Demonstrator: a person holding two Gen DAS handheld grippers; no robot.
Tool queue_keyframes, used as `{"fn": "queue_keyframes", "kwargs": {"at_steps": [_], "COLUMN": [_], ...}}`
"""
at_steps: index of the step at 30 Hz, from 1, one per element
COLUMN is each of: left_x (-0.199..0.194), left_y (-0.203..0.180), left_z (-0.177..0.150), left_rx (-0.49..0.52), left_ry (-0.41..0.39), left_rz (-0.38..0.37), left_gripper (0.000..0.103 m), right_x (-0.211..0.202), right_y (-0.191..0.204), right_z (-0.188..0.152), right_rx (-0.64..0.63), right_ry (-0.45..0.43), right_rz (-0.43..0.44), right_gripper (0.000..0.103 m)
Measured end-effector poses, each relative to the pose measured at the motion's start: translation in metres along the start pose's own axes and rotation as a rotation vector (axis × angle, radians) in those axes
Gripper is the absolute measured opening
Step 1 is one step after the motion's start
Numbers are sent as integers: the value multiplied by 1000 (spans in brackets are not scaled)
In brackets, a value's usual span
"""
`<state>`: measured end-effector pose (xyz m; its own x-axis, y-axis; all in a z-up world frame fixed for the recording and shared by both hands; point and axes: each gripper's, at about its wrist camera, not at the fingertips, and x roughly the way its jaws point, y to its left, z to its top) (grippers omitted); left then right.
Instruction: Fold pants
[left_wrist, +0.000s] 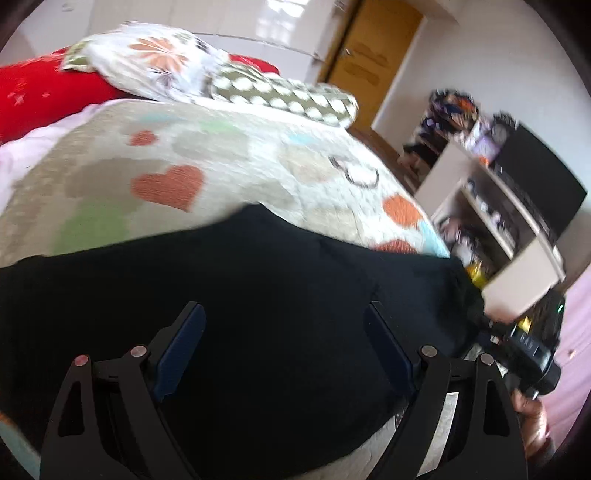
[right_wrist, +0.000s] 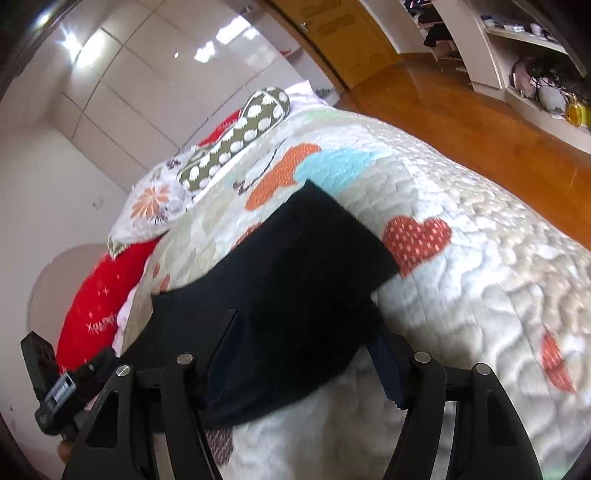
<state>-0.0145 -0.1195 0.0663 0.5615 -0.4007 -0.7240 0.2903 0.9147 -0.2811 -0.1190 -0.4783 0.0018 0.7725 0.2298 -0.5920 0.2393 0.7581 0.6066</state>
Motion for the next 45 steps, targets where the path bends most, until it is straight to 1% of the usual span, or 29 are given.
{"fn": "queue_keyframes", "kwargs": {"at_steps": [2,3,5,8,10,13,15,16,17,19,20,21,22,24,25,26,27,29,31,32,33,34,37,38,39,40,41,43,45], "left_x": [10,12,4,-23,-44,-65,-69,-69,-67,-60,-56,-53,-52,-51,-51,-50,-50,-48,-45,-45,-46,-47,-50,-51,-51,-50,-50,-48,-47], "left_y": [-6,-5,4,30,52,84,101,110,115,124,124,124,121,115,109,104,99,90,84,80,77,74,78,83,88,92,96,96,89], "left_z": [-6,-9,-12,-11,-9,-5,-4,-4,-5,-6,-6,-7,-7,-7,-8,-8,-8,-9,-9,-9,-10,-9,-7,-6,-5,-6,-6,-7,-8], "left_rx": [13,11,7,-17,-55,-123,-162,-189,-209,-242,-248,-247,-242,-228,-214,-198,-186,-168,-151,-137,-122,-101,-79,-95,-118,-134,-159,-172,-152], "left_ry": [27,29,17,-65,-131,-196,-207,-205,-198,-174,-163,-150,-145,-144,-141,-136,-134,-130,-123,-124,-128,-133,-165,-167,-161,-157,-149,-137,-130], "left_rz": [11,18,47,124,183,243,256,258,253,218,210,201,190,166,149,133,123,112,102,97,99,118,205,219,211,197,170,133,111], "left_gripper": [88,88,88,88,88,88,88,88,88,88,88,88,88,88,88,88,88,88,88,88,88,88,88,88,88,88,88,88,88], "right_x": [3,3,-7,-22,-24,-9,11,28,44,75,83,79,69,45,30,21,17,18,27,35,40,49,70,70,64,57,52,41,28], "right_y": [5,10,31,79,122,177,202,212,219,225,225,224,223,217,211,206,205,207,210,211,209,210,222,226,230,231,228,220,212], "right_z": [3,6,9,12,8,-13,-34,-49,-61,-87,-96,-98,-95,-80,-69,-61,-55,-53,-56,-60,-64,-72,-106,-117,-125,-129,-127,-111,-90], "right_rx": [-14,-28,-114,-254,-375,-522,-578,-602,-613,-612,-612,-616,-609,-562,-531,-513,-513,-551,-582,-595,-613,-641,-736,-781,-833,-863,-861,-798,-743], "right_ry": [-4,4,-28,-70,-66,-10,50,96,142,276,329,328,307,272,240,208,190,187,175,185,200,225,314,320,302,300,310,311,258], "right_rz": [-6,3,-15,14,46,107,146,153,155,145,143,144,164,221,257,268,256,209,130,96,82,80,74,71,66,73,81,106,103], "right_gripper": [38,17,17,17,16,16,16,16,19,29,33,36,37,41,47,51,56,57,57,57,53,47,32,31,34,34,34,32,32]}}
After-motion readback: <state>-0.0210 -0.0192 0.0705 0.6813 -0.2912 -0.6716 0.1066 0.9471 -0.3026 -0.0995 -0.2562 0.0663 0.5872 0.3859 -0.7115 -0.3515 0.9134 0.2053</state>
